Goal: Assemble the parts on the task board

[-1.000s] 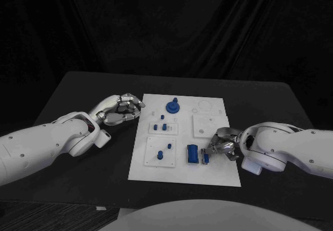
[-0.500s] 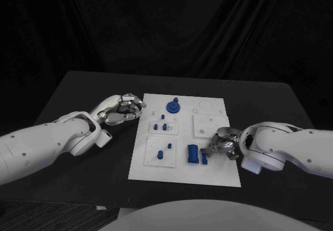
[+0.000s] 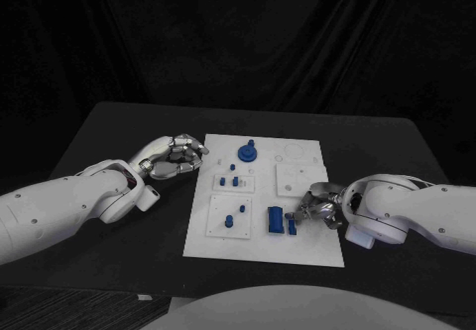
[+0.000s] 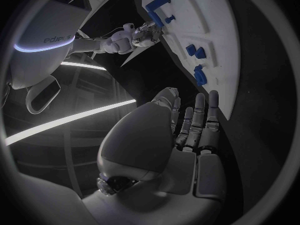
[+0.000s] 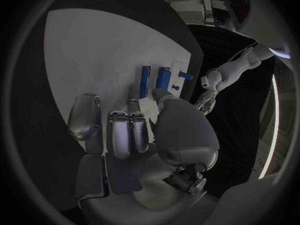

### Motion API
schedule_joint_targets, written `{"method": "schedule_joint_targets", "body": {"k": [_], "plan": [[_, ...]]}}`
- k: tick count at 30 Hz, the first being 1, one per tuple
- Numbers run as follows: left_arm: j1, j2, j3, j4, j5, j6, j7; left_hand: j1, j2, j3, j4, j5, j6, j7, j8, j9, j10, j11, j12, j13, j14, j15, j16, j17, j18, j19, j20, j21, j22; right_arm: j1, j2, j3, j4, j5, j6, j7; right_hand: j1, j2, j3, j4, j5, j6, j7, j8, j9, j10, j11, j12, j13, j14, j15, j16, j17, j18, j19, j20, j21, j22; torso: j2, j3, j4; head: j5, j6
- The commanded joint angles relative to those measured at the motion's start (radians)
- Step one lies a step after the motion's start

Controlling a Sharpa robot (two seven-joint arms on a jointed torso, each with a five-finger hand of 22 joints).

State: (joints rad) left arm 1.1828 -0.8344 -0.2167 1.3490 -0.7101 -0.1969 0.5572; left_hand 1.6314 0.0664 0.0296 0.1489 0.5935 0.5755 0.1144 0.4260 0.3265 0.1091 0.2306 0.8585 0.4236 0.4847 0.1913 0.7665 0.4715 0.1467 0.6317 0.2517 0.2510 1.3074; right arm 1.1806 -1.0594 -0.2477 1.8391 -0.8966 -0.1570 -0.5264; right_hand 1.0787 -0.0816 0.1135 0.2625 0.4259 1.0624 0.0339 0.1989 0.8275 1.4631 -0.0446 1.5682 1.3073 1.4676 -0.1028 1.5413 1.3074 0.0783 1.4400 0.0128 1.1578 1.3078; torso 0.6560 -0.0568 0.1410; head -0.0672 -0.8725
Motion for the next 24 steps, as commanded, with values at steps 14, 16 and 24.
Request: {"method": "schedule_joint_targets", "body": {"k": [14,16,24], "plan": [[-0.002,-0.031,0.001,0.035,0.007,-0.035,0.03,-0.007,0.006,0.007,0.001,0.004,-0.001,0.006,-0.005,-0.002,0.002,0.009,-0.005,-0.002,0.006,0.002,-0.004,-0.001,-0.02,0.0,-0.01,0.007,0.027,0.089,-0.099,0.0,0.042,-0.036,-0.321,0.212,-0.251,0.047,-0.171,0.033,-0.266,0.048,-0.018,0.082,0.019,0.108,-0.009,0.003,0.263,0.098,-0.005,0.012,0.238,-0.005,0.021,-0.007,0.057,0.167,-0.001,0.0006,-0.002,-0.006,0.0],[-0.001,-0.032,0.001,0.038,0.007,-0.043,0.037,-0.013,0.006,0.006,0.005,-0.002,0.002,0.006,-0.004,-0.002,0.003,0.01,-0.004,-0.003,0.007,0.002,-0.003,-0.001,-0.021,0.0,-0.01,0.009,0.026,0.102,-0.1,0.0,0.034,-0.017,-0.387,0.273,-0.259,0.055,-0.185,0.031,-0.261,0.062,-0.024,0.103,0.033,0.108,-0.013,0.003,0.263,0.097,-0.008,0.012,0.237,-0.006,0.022,-0.009,0.062,0.169,-0.001,0.0006,-0.0026,-0.008,0.0],[0.001,-0.035,0.002,0.056,0.007,-0.058,0.091,-0.043,-0.002,-0.006,0.042,-0.074,0.01,-0.011,0.002,-0.004,0.013,0.0,0.009,-0.005,0.015,0.002,0.004,0.002,-0.019,0.006,-0.007,0.001,0.012,0.116,-0.079,0.0,-0.032,0.101,-0.589,0.573,-0.14,0.099,-0.248,0.029,-0.154,0.001,-0.035,0.226,0.175,0.108,-0.021,0.003,0.263,0.057,-0.013,-0.092,0.1,0.022,-0.05,-0.014,-0.096,0.124,-0.008,0.0004,0.0008,-0.017,0.022]]}}
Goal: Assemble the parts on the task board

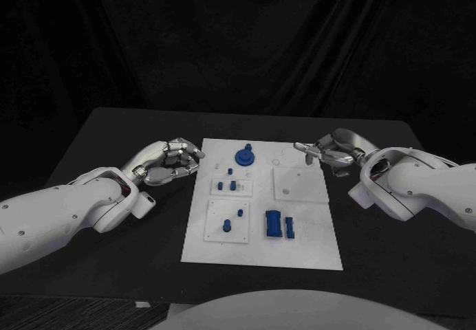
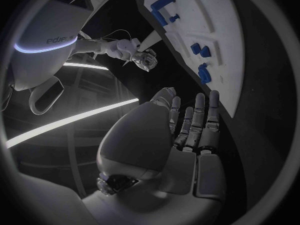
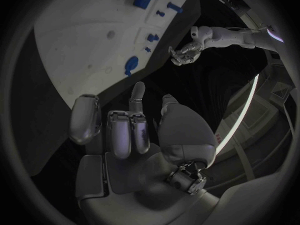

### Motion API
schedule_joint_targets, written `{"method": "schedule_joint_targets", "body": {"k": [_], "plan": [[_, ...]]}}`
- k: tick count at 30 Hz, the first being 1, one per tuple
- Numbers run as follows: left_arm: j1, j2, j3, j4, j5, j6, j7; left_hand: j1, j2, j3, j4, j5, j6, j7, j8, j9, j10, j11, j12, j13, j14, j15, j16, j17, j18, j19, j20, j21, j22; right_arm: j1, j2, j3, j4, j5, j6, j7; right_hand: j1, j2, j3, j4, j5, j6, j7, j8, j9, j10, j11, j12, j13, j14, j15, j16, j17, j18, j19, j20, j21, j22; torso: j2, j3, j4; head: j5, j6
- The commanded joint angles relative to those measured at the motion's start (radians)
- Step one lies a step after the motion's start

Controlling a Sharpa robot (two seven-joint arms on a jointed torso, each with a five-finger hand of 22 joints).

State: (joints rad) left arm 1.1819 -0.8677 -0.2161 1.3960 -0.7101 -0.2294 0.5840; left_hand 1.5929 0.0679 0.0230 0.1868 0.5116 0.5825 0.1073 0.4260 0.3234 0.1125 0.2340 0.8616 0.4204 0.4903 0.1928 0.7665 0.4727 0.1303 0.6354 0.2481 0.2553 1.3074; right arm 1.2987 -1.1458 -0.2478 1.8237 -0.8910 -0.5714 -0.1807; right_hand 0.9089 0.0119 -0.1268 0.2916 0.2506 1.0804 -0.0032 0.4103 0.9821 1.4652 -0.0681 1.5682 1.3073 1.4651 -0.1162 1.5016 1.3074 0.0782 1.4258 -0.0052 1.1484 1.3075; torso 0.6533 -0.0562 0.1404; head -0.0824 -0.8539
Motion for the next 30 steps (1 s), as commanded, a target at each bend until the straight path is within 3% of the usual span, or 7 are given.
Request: {"method": "schedule_joint_targets", "body": {"k": [1,8,17,18,21,29,30], "plan": [[0.002,-0.002,0.001,0.011,0.007,-0.025,0.069,-0.003,-0.006,0.001,0.004,0.013,0.003,-0.005,0.003,-0.001,0.012,-0.005,0.008,-0.001,0.01,-0.001,0.004,0.001,-0.002,0.003,-0.003,-0.005,0.011,-0.006,0.01,0.0,-0.023,0.116,-0.184,0.259,0.053,0.012,-0.014,0.0,0.036,-0.038,0.006,0.025,0.035,0.106,0.009,0.003,0.263,0.026,0.007,-0.131,0.009,0.042,-0.087,0.01,-0.208,0.088,-0.009,0.0001,0.0002,-0.002,0.001],[0.002,-0.007,0.001,0.02,0.007,-0.024,0.085,0.003,-0.009,0.003,0.005,0.025,0.005,-0.006,0.004,-0.002,0.016,-0.01,0.012,-0.001,0.008,-0.002,0.001,0.0,-0.001,-0.003,-0.003,-0.012,0.007,-0.056,0.022,0.0,-0.072,0.246,-0.234,0.491,0.167,0.054,-0.082,-0.007,0.115,-0.091,0.039,0.013,-0.001,-0.187,0.035,-0.562,-0.198,-0.133,0.042,-0.843,-0.628,0.101,-0.224,0.055,-0.767,-0.176,-0.038,0.0012,-0.0036,0.011,-0.008],[0.002,-0.005,0.001,0.022,0.007,-0.024,0.088,0.016,-0.013,0.009,-0.001,0.041,0.004,-0.006,0.005,-0.003,0.016,-0.013,0.013,-0.002,0.006,-0.002,-0.003,-0.002,-0.001,-0.011,-0.004,-0.021,0.004,-0.087,0.033,0.0,-0.114,0.36,-0.224,0.611,0.201,0.1,-0.167,0.0,0.131,-0.098,0.069,-0.034,-0.148,-0.284,0.078,-0.937,-0.567,-0.106,0.09,-1.155,-0.796,0.105,-0.196,0.095,-0.972,-0.382,-0.037,0.0069,-0.0119,0.013,0.025],[0.0,-0.009,0.0,0.021,0.0,-0.016,0.057,-0.47,-0.068,-0.023,-0.056,-0.128,-0.172,-0.035,-0.128,-0.098,-0.026,-0.078,-0.252,-0.126,-0.145,-0.06,-0.23,-0.142,-0.039,-0.193,-0.077,-0.088,-0.392,-0.08,0.033,0.0,-0.109,0.283,-0.194,0.517,-0.132,0.061,-0.075,-0.088,0.014,-0.392,0.003,-0.145,-0.394,-0.641,0.068,-1.124,-0.784,-0.518,0.116,-1.253,-0.947,0.042,-0.57,0.005,-1.02,-0.655,-0.039,0.0053,-0.0086,0.013,0.013],[-0.001,-0.008,0.002,0.022,0.006,-0.02,0.056,-0.518,-0.068,-0.023,-0.062,-0.143,-0.191,-0.107,-0.139,-0.109,-0.028,-0.085,-0.278,-0.141,-0.158,-0.067,-0.256,-0.158,-0.039,-0.217,-0.085,-0.098,-0.434,-0.082,0.037,0.003,-0.111,0.29,-0.195,0.518,-0.165,0.063,-0.068,-0.095,0.003,-0.426,0.003,-0.159,-0.428,-0.679,0.068,-1.148,-0.816,-0.56,0.116,-1.272,-0.968,0.042,-0.606,0.005,-1.032,-0.693,-0.04,0.0059,-0.0104,0.014,0.016],[-0.022,0.007,0.037,0.047,0.12,-0.104,0.037,-0.822,-0.068,-0.023,-0.095,-0.247,-0.301,-0.107,-0.22,-0.17,-0.113,-0.129,-0.443,-0.22,-0.252,-0.101,-0.401,-0.247,-0.051,-0.336,-0.131,-0.143,-0.68,-0.113,0.099,0.049,-0.138,0.403,-0.195,0.553,-0.377,-0.012,-0.013,-0.151,-0.069,-0.612,0.003,-0.231,-0.585,-0.902,0.068,-1.267,-0.955,-0.816,0.116,-1.337,-1.064,0.018,-0.838,0.005,-1.065,-0.868,-0.056,0.0179,-0.0414,0.03,0.073],[-0.026,0.01,0.043,0.052,0.143,-0.121,0.033,-0.852,-0.068,-0.023,-0.1,-0.257,-0.313,-0.107,-0.228,-0.176,-0.113,-0.132,-0.459,-0.228,-0.261,-0.105,-0.415,-0.256,-0.13,-0.348,-0.136,-0.148,-0.705,-0.12,0.111,0.058,-0.143,0.426,-0.195,0.56,-0.398,-0.012,-0.007,-0.156,-0.076,-0.63,0.003,-0.238,-0.601,-0.924,0.068,-1.279,-0.969,-0.842,0.116,-1.344,-1.073,0.014,-0.861,0.005,-1.068,-0.885,-0.059,0.0203,-0.0476,0.033,0.084]]}}
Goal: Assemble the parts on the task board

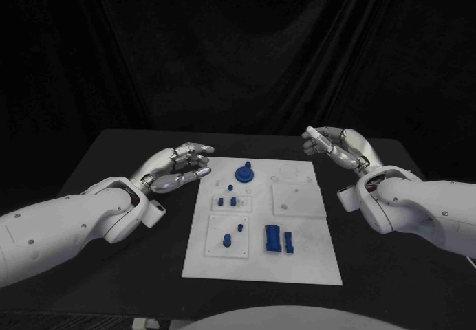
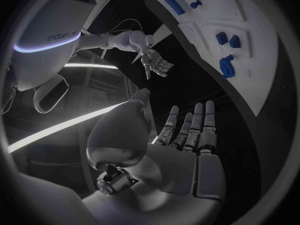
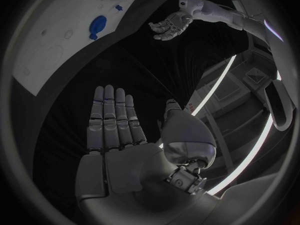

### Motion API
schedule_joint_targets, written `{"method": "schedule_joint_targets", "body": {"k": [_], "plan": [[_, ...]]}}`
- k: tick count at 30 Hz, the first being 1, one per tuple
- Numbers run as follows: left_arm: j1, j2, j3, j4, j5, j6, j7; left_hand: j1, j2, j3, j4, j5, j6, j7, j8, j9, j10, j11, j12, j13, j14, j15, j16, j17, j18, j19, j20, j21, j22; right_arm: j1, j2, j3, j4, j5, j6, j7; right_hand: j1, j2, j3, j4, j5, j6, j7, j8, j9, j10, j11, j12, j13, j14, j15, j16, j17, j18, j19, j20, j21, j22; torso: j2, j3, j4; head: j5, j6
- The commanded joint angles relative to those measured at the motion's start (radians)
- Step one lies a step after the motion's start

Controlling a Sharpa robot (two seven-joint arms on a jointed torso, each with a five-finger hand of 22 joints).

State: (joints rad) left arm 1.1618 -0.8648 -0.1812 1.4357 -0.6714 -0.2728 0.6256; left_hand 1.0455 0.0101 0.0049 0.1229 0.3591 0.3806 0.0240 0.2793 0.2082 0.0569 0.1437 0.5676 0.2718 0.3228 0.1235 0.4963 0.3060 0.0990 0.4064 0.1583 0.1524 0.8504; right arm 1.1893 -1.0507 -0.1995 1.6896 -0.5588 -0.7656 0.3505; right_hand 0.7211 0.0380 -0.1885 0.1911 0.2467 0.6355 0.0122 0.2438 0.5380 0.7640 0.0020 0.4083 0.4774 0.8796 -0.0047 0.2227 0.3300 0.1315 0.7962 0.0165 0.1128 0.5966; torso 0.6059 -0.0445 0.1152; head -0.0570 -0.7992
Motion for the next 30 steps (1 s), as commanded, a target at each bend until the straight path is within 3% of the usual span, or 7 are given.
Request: {"method": "schedule_joint_targets", "body": {"k": [1,5,6,13,14,15,30], "plan": [[-0.013,0.013,0.02,0.02,0.142,-0.106,-0.016,-0.342,-0.01,-0.005,-0.04,-0.118,-0.125,-0.024,-0.092,-0.068,-0.057,-0.047,-0.186,-0.089,-0.105,-0.04,-0.162,-0.1,-0.099,-0.133,-0.052,-0.05,-0.278,-0.021,0.037,0.026,-0.018,0.132,-0.002,0.04,-0.236,-0.038,0.062,-0.062,-0.081,-0.208,-0.012,-0.08,-0.176,-0.25,-0.002,-0.134,-0.156,-0.288,0.005,-0.073,-0.108,-0.039,-0.261,-0.017,-0.037,-0.195,-0.018,0.0127,-0.0329,0.014,0.048],[-0.036,0.029,0.057,0.046,0.262,-0.194,-0.036,-0.447,-0.01,-0.005,-0.052,-0.154,-0.163,-0.024,-0.12,-0.089,-0.057,-0.062,-0.243,-0.116,-0.138,-0.053,-0.213,-0.131,-0.099,-0.174,-0.068,-0.065,-0.364,-0.054,0.103,0.074,-0.046,0.252,-0.002,0.076,-0.309,-0.038,0.081,-0.082,-0.105,-0.272,-0.012,-0.104,-0.23,-0.327,-0.002,-0.175,-0.204,-0.377,0.005,-0.095,-0.141,-0.05,-0.341,-0.017,-0.113,-0.255,-0.034,0.0248,-0.0643,0.03,0.106],[-0.041,0.033,0.066,0.053,0.294,-0.218,-0.041,-0.472,-0.01,-0.005,-0.052,-0.162,-0.172,-0.024,-0.126,-0.094,-0.057,-0.065,-0.256,-0.123,-0.146,-0.124,-0.224,-0.139,-0.099,-0.184,-0.071,-0.069,-0.384,-0.063,0.12,0.087,-0.054,0.283,-0.003,0.086,-0.326,-0.038,0.085,-0.086,-0.111,-0.287,-0.012,-0.11,-0.243,-0.345,-0.002,-0.184,-0.216,-0.397,0.005,-0.101,-0.149,-0.05,-0.36,-0.017,-0.113,-0.269,-0.038,0.0276,-0.0716,0.034,0.119],[-0.084,0.064,0.135,0.102,0.521,-0.386,-0.08,-0.613,-0.01,-0.005,-0.123,-0.211,-0.223,-0.024,-0.164,-0.122,-0.057,-0.144,-0.333,-0.159,-0.189,-0.124,-0.291,-0.18,-0.099,-0.238,-0.158,-0.152,-0.499,-0.117,0.226,0.166,-0.1,0.477,-0.004,0.145,-0.423,-0.038,0.111,-0.112,-0.145,-0.373,-0.012,-0.143,-0.316,-0.449,-0.002,-0.24,-0.28,-0.517,0.005,-0.131,-0.194,-0.061,-0.468,-0.017,-0.113,-0.35,-0.058,0.0418,-0.1083,0.053,0.186],[-0.088,0.067,0.143,0.107,0.545,-0.403,-0.084,-0.631,-0.01,-0.005,-0.123,-0.217,-0.23,-0.024,-0.168,-0.126,-0.057,-0.144,-0.343,-0.164,-0.194,-0.124,-0.3,-0.185,-0.099,-0.246,-0.158,-0.152,-0.513,-0.122,0.236,0.173,-0.104,0.495,-0.004,0.15,-0.436,-0.038,0.114,-0.115,-0.149,-0.384,-0.012,-0.147,-0.325,-0.462,-0.002,-0.247,-0.288,-0.532,0.005,-0.134,-0.199,-0.061,-0.482,-0.017,-0.113,-0.361,-0.059,0.0427,-0.1107,0.055,0.191],[-0.092,0.07,0.149,0.112,0.566,-0.419,-0.088,-0.648,-0.01,-0.005,-0.123,-0.223,-0.235,-0.024,-0.173,-0.129,-0.057,-0.144,-0.352,-0.169,-0.198,-0.124,-0.308,-0.19,-0.099,-0.253,-0.158,-0.152,-0.527,-0.126,0.244,0.179,-0.108,0.509,-0.004,0.154,-0.447,-0.038,0.117,-0.118,-0.153,-0.395,-0.012,-0.151,-0.334,-0.474,-0.002,-0.254,-0.296,-0.546,0.005,-0.139,-0.205,-0.131,-0.495,-0.017,-0.113,-0.37,-0.06,0.0435,-0.1126,0.056,0.194],[-0.112,0.085,0.181,0.134,0.671,-0.497,-0.106,-0.834,-0.01,-0.005,-0.123,-0.286,-0.3,-0.024,-0.279,-0.208,-0.057,-0.144,-0.452,-0.272,-0.252,-0.124,-0.396,-0.306,-0.099,-0.321,-0.158,-0.152,-0.678,-0.139,0.271,0.2,-0.12,0.559,-0.004,0.169,-0.575,-0.038,0.189,-0.191,-0.247,-0.508,-0.012,-0.244,-0.43,-0.61,-0.002,-0.326,-0.381,-0.702,0.005,-0.223,-0.33,-0.131,-0.636,-0.017,-0.113,-0.476,-0.062,0.0445,-0.1152,0.057,0.199]]}}
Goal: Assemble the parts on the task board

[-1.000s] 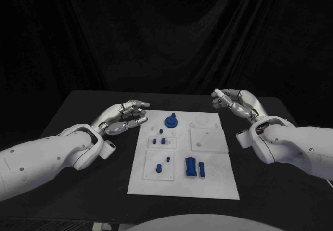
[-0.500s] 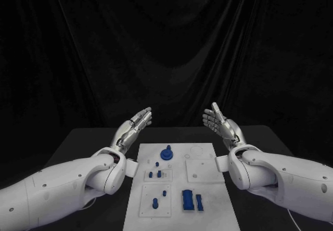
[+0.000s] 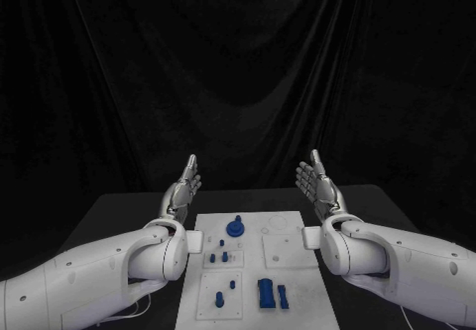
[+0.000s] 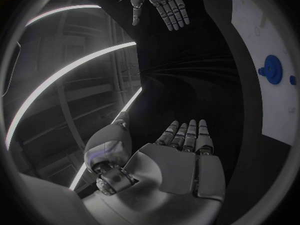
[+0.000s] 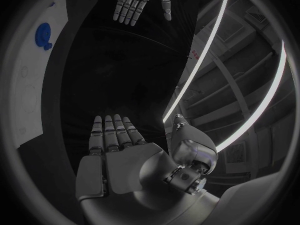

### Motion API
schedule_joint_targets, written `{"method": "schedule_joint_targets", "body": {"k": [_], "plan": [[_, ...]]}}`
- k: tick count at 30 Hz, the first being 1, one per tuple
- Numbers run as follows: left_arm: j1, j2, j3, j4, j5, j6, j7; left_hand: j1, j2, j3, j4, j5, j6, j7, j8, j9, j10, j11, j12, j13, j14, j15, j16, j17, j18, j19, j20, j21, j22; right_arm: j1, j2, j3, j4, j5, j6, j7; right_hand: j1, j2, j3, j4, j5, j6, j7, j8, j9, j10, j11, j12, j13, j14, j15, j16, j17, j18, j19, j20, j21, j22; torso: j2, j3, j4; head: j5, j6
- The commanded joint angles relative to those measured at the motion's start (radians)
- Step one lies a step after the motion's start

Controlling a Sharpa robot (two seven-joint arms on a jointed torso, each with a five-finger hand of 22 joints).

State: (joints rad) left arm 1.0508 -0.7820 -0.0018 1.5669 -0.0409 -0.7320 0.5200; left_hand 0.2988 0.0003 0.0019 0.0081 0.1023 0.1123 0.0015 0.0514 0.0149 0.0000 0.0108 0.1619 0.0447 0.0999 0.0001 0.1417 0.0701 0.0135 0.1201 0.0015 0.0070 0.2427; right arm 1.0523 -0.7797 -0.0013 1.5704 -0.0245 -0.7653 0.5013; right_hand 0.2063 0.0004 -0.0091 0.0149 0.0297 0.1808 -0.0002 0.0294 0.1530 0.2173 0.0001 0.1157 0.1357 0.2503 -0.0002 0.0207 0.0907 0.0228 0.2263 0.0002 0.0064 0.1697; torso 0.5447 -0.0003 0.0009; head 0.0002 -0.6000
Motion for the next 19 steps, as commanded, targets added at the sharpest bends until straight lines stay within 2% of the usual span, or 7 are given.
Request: {"method": "schedule_joint_targets", "body": {"k": [1,3,4,10,11,12,19], "plan": [[-0.001,0.002,0.002,0.003,0.041,-0.038,0.0,-0.096,0.0,-0.002,-0.008,-0.102,-0.035,-0.001,-0.051,-0.015,0.0,-0.011,-0.052,-0.045,-0.1,0.0,-0.045,-0.07,-0.014,-0.039,-0.002,-0.007,-0.078,-0.002,0.0,0.001,0.0,0.024,-0.005,0.019,-0.066,0.0,0.009,-0.015,-0.03,-0.058,0.0,-0.029,-0.049,-0.07,0.0,-0.037,-0.044,-0.08,0.0,-0.021,-0.091,-0.023,-0.073,0.0,-0.006,-0.054,0.0,0.0003,-0.0009,0.0,0.0],[-0.001,0.002,0.002,0.003,0.041,-0.038,0.0,-0.11,0.0,-0.002,-0.008,-0.102,-0.04,-0.001,-0.051,-0.015,0.0,-0.011,-0.06,-0.045,-0.1,0.0,-0.053,-0.07,-0.014,-0.045,-0.002,-0.007,-0.09,-0.002,0.0,0.001,0.0,0.024,-0.005,0.019,-0.075,0.0,0.009,-0.015,-0.03,-0.067,0.0,-0.029,-0.056,-0.08,0.0,-0.043,-0.05,-0.092,0.0,-0.021,-0.091,-0.023,-0.083,0.0,-0.006,-0.063,0.0,0.0003,-0.0009,0.0,0.0],[-0.001,0.002,0.002,0.003,0.041,-0.038,0.0,-0.12,0.0,-0.002,-0.008,-0.102,-0.112,-0.001,-0.051,-0.015,0.0,-0.011,-0.065,-0.045,-0.1,0.0,-0.057,-0.07,-0.014,-0.047,-0.002,-0.007,-0.098,-0.002,0.0,0.001,0.0,0.024,-0.005,0.019,-0.081,0.0,0.009,-0.015,-0.03,-0.073,0.0,-0.029,-0.061,-0.088,0.0,-0.116,-0.055,-0.101,0.0,-0.021,-0.091,-0.023,-0.091,0.0,-0.006,-0.068,0.0,0.0003,-0.0009,0.0,0.0],[-0.001,0.002,0.002,0.003,0.041,-0.038,0.0,-0.159,0.0,-0.002,-0.008,-0.102,-0.112,-0.001,-0.051,-0.015,0.0,-0.011,-0.086,-0.045,-0.1,0.0,-0.142,-0.07,-0.014,-0.12,-0.002,-0.007,-0.129,-0.002,0.0,0.001,0.0,0.024,-0.005,0.019,-0.105,0.0,0.009,-0.015,-0.03,-0.093,0.0,-0.029,-0.081,-0.115,0.0,-0.116,-0.136,-0.132,0.0,-0.021,-0.091,-0.023,-0.12,0.0,-0.006,-0.09,0.0,0.0003,-0.0009,0.0,0.0],[-0.001,0.002,0.002,0.003,0.041,-0.038,0.0,-0.163,0.0,-0.002,-0.008,-0.102,-0.112,-0.001,-0.051,-0.015,0.0,-0.011,-0.089,-0.045,-0.1,0.0,-0.142,-0.07,-0.014,-0.12,-0.002,-0.007,-0.133,-0.002,0.0,0.001,0.0,0.024,-0.005,0.019,-0.11,0.0,0.009,-0.015,-0.03,-0.097,0.0,-0.029,-0.153,-0.119,0.0,-0.116,-0.136,-0.138,0.0,-0.021,-0.091,-0.023,-0.125,0.0,-0.006,-0.093,0.0,0.0003,-0.0009,0.0,0.0],[-0.001,0.002,0.002,0.003,0.041,-0.038,0.0,-0.169,0.0,-0.002,-0.008,-0.102,-0.112,-0.001,-0.051,-0.015,0.0,-0.011,-0.162,-0.045,-0.1,0.0,-0.142,-0.07,-0.014,-0.12,-0.002,-0.007,-0.138,-0.002,0.0,0.001,0.0,0.024,-0.005,0.019,-0.111,0.0,0.009,-0.015,-0.03,-0.1,0.0,-0.029,-0.153,-0.123,0.0,-0.116,-0.136,-0.142,0.0,-0.021,-0.091,-0.023,-0.127,0.0,-0.006,-0.096,0.0,0.0003,-0.0009,0.0,0.0],[-0.001,0.002,0.002,0.003,0.041,-0.038,0.0,-0.203,0.0,-0.002,-0.008,-0.102,-0.112,-0.001,-0.051,-0.015,0.0,-0.011,-0.162,-0.045,-0.1,0.0,-0.142,-0.07,-0.014,-0.12,-0.002,-0.007,-0.168,-0.002,0.0,0.001,0.0,0.024,-0.005,0.019,-0.132,0.0,0.009,-0.015,-0.03,-0.181,0.0,-0.029,-0.153,-0.144,0.0,-0.116,-0.136,-0.166,0.0,-0.021,-0.091,-0.023,-0.148,0.0,-0.006,-0.17,0.0,0.0003,-0.0009,0.0,0.0]]}}
